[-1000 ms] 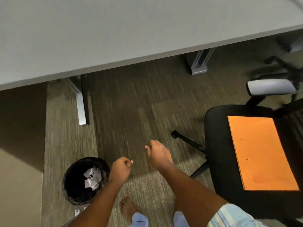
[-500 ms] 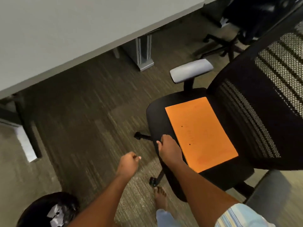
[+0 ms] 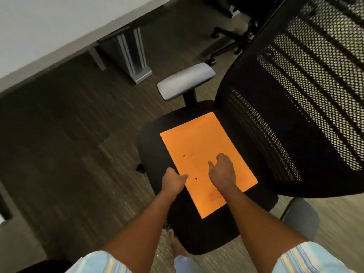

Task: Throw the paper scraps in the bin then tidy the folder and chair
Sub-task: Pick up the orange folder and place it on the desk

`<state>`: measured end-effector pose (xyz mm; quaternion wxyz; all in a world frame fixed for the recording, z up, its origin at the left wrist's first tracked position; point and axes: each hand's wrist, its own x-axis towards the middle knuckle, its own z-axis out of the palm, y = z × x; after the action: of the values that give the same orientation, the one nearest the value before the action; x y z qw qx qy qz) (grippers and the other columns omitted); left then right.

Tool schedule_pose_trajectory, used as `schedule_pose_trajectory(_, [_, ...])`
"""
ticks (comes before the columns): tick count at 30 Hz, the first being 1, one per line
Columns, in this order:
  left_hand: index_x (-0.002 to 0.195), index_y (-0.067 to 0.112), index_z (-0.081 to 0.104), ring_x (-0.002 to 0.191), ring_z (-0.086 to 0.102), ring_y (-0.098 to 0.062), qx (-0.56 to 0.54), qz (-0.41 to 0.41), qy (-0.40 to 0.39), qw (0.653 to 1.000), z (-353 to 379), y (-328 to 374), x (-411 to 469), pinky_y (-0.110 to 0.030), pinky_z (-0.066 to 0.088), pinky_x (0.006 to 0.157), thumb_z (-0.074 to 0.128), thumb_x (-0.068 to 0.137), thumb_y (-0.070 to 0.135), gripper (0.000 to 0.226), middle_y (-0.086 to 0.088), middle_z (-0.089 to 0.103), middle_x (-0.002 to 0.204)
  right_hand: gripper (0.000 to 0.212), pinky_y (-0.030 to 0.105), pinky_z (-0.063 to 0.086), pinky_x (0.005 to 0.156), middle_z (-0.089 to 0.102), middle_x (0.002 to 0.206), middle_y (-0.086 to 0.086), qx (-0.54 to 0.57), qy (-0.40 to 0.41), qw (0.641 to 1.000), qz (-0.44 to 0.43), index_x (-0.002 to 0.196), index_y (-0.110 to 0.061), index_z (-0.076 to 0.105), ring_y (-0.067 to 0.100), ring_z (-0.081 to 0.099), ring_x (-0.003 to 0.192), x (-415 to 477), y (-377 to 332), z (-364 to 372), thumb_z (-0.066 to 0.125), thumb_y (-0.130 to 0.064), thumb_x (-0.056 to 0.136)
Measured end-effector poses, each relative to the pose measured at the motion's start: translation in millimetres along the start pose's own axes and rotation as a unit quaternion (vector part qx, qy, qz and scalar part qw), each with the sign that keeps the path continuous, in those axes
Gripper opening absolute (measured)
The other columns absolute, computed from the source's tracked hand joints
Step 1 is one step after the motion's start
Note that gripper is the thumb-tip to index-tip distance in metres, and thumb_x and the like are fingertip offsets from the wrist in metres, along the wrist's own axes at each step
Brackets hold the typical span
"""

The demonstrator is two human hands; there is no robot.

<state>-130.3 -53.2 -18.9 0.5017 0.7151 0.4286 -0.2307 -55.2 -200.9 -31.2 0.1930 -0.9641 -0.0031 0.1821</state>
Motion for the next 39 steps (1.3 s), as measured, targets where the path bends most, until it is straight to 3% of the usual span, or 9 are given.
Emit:
schedule_pose_trajectory(2, [0.102, 0.007, 0.049, 0.085, 0.059, -0.031, -0.07, -0.035, -0.004, 0.997, 12, 3, 2, -0.048, 0.053, 0.079, 0.067, 0.085, 0.023, 0.03, -0.021, 0.061, 0.102, 0.04, 0.045, 0.043, 0.097, 0.05, 0.131, 0.012, -0.02, -0.011, 0.999, 0.033, 0.129, -0.009, 0.045, 0.03, 0.047, 0.12, 11, 12, -1, 0.054, -0.031, 0.096])
schedule_pose_trajectory(5, [0.094, 0.007, 0.057, 0.086, 0.061, -0.027, -0.119, -0.052, -0.002, 0.991, 26, 1, 5, -0.036, 0.052, 0.064, 0.071, 0.082, 0.019, 0.021, -0.014, 0.065, 0.106, 0.055, 0.052, 0.037, 0.104, 0.036, 0.146, 0.012, -0.055, -0.032, 0.995, 0.076, 0.14, -0.012, 0.033, 0.031, 0.036, 0.132, 26, 31, -3, 0.055, -0.037, 0.095])
schedule_pose_trajectory(10, [0.107, 0.004, 0.043, 0.096, 0.057, -0.023, -0.21, -0.094, 0.008, 0.973, 36, -7, 11, -0.04, 0.054, 0.081, 0.072, 0.08, 0.008, 0.039, -0.005, 0.057, 0.103, 0.079, 0.061, 0.022, 0.114, 0.01, 0.161, 0.012, -0.074, -0.092, 0.981, 0.152, 0.152, -0.02, 0.01, 0.032, 0.014, 0.147, 41, 61, -6, 0.053, -0.051, 0.093])
schedule_pose_trajectory(14, [0.105, 0.012, 0.05, 0.083, 0.057, -0.014, -0.204, -0.084, -0.013, 0.975, 36, -13, 12, -0.029, 0.049, 0.066, 0.067, 0.082, 0.005, 0.029, -0.006, 0.061, 0.105, 0.079, 0.058, 0.021, 0.116, 0.01, 0.161, 0.014, -0.082, -0.128, 0.977, 0.15, 0.152, -0.02, 0.011, 0.034, 0.015, 0.147, 39, 68, -4, 0.05, -0.054, 0.093])
schedule_pose_trajectory(19, [0.11, 0.026, 0.049, 0.098, 0.062, -0.019, -0.249, -0.046, -0.07, 0.965, 29, -15, 1, -0.04, 0.057, 0.071, 0.053, 0.093, 0.01, 0.024, -0.004, 0.062, 0.114, 0.075, 0.056, 0.024, 0.114, 0.012, 0.159, 0.015, -0.092, -0.137, 0.975, 0.148, 0.152, -0.023, 0.012, 0.035, 0.017, 0.145, 32, 60, 3, 0.043, -0.059, 0.094])
schedule_pose_trajectory(22, [0.1, 0.037, 0.047, 0.098, 0.064, -0.017, -0.259, -0.022, -0.103, 0.96, 17, -15, -10, -0.034, 0.055, 0.062, 0.046, 0.095, 0.012, 0.025, -0.002, 0.064, 0.111, 0.074, 0.056, 0.027, 0.113, 0.022, 0.155, 0.016, -0.093, -0.121, 0.978, 0.14, 0.151, -0.021, 0.014, 0.035, 0.025, 0.141, 30, 51, 4, 0.039, -0.061, 0.094])
schedule_pose_trajectory(27, [0.108, 0.035, 0.05, 0.095, 0.065, -0.012, -0.246, 0.041, -0.093, 0.964, -17, -23, -20, -0.026, 0.052, 0.06, 0.048, 0.094, 0.014, 0.026, 0.003, 0.066, 0.107, 0.083, 0.058, 0.023, 0.115, 0.026, 0.154, 0.016, -0.032, -0.126, 0.984, 0.119, 0.153, -0.018, 0.006, 0.036, 0.028, 0.141, 33, 35, 0, 0.043, -0.061, 0.093])
schedule_pose_trajectory(32, [0.111, 0.028, 0.049, 0.102, 0.064, -0.024, -0.228, 0.093, -0.034, 0.969, -61, -28, -31, -0.047, 0.057, 0.083, 0.049, 0.095, 0.007, 0.027, -0.008, 0.064, 0.116, 0.094, 0.056, 0.032, 0.113, 0.023, 0.154, 0.015, 0.07, -0.129, 0.986, 0.073, 0.153, -0.019, -0.002, 0.036, 0.032, 0.139, 21, 11, -8, 0.053, -0.061, 0.089])
schedule_pose_trajectory(39, [0.109, 0.027, 0.052, 0.111, 0.059, -0.028, -0.219, 0.124, 0.06, 0.966, -137, -26, -67, -0.052, 0.05, 0.095, 0.048, 0.094, 0.004, 0.028, -0.01, 0.062, 0.121, 0.077, 0.044, 0.045, 0.1, 0.039, 0.142, 0.013, 0.201, -0.084, 0.976, -0.016, 0.142, -0.009, 0.027, 0.029, 0.046, 0.125, -7, -53, -25, 0.066, -0.046, 0.087])
